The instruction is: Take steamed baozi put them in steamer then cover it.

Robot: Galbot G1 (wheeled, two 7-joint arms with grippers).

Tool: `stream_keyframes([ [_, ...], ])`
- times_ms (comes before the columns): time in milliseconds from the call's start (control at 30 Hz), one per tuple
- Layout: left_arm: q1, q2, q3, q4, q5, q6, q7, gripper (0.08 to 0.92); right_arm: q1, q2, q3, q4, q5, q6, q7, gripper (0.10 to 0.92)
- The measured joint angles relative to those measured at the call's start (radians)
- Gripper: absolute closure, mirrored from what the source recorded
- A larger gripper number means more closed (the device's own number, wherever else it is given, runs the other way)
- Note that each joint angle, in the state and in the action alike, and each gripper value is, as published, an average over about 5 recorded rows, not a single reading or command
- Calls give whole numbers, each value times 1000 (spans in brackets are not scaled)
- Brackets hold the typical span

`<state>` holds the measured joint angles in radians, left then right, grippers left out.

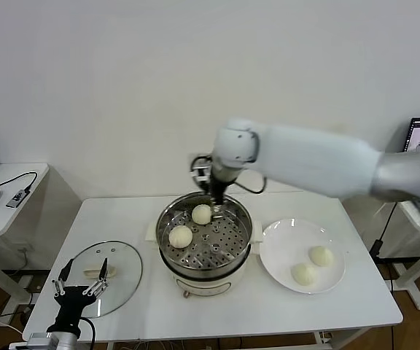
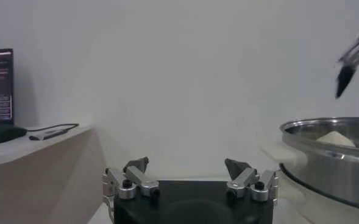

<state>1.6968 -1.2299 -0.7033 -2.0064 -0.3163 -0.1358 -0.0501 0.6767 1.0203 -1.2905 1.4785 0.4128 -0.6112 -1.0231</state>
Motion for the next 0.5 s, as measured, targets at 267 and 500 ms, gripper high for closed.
stream_keyframes([
  [267, 2, 3, 11, 0, 9, 4, 0, 177, -7, -243, -9, 116, -111, 79, -55, 203],
  [500, 6, -3, 17, -2, 22, 6, -1, 177, -129, -407, 61, 156, -215, 143, -90, 203],
])
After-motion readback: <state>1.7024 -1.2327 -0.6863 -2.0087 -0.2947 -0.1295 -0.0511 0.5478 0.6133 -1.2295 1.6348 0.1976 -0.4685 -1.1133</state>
